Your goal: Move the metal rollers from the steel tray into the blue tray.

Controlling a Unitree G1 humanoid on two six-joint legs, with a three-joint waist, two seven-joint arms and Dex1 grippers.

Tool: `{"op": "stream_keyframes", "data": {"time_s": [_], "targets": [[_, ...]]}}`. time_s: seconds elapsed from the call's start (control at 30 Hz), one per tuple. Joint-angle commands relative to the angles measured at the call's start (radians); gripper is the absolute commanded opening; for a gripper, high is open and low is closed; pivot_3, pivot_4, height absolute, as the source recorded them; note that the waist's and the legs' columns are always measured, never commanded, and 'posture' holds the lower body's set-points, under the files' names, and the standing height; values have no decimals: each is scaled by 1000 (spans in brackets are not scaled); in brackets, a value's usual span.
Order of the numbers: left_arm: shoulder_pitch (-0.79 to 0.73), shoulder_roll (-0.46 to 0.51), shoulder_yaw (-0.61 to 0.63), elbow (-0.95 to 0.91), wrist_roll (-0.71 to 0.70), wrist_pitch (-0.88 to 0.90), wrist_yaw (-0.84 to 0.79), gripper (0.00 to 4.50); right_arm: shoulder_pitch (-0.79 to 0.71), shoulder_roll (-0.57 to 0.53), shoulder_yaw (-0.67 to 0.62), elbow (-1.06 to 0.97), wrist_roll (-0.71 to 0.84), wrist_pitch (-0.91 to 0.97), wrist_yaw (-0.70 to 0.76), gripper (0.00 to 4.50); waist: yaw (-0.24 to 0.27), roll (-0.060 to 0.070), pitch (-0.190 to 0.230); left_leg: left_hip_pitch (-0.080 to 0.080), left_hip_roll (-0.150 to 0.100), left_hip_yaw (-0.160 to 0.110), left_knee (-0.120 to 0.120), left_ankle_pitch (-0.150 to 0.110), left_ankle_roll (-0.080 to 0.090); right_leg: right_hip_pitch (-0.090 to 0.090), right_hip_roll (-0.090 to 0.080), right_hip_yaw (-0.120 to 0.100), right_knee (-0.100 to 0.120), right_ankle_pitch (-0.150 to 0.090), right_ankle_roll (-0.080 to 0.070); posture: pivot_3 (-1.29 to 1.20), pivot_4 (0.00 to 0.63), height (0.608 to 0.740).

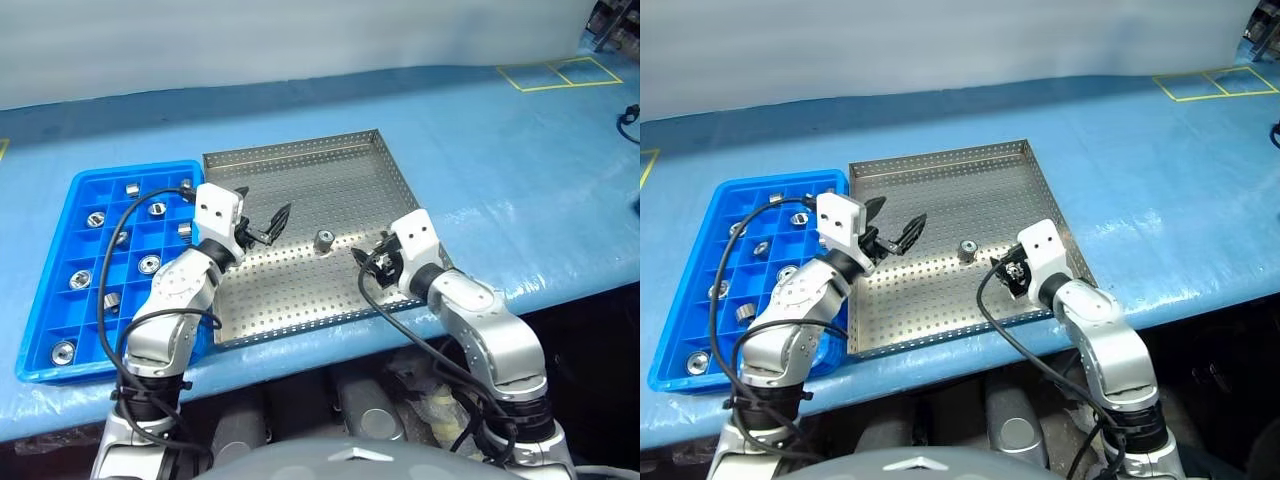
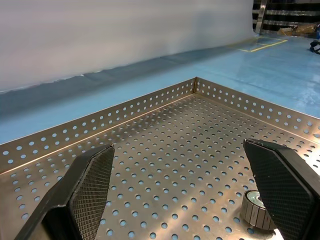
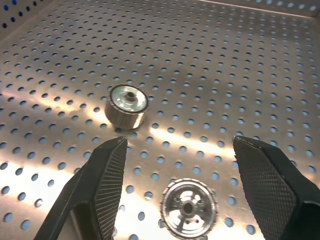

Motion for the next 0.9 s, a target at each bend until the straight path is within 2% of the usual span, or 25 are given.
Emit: {"op": "stream_keyframes", "data": {"time_s": [0.03,0.9], "targets": [[-4,3,13,-54,8,-24,5,4500,8,-5,-7,-30,7,3,-19,3546,3,0,0,0,0,0,0,0,0,0,0,0,0,0,0,-239,150,740],[-16,15,14,-46,15,-29,0,4500,52,-14,-24,104,8,-38,-57,3546,9,-1,-1,0,0,2,0,-1,2,0,0,2,-1,1,1,-251,150,740]]}}
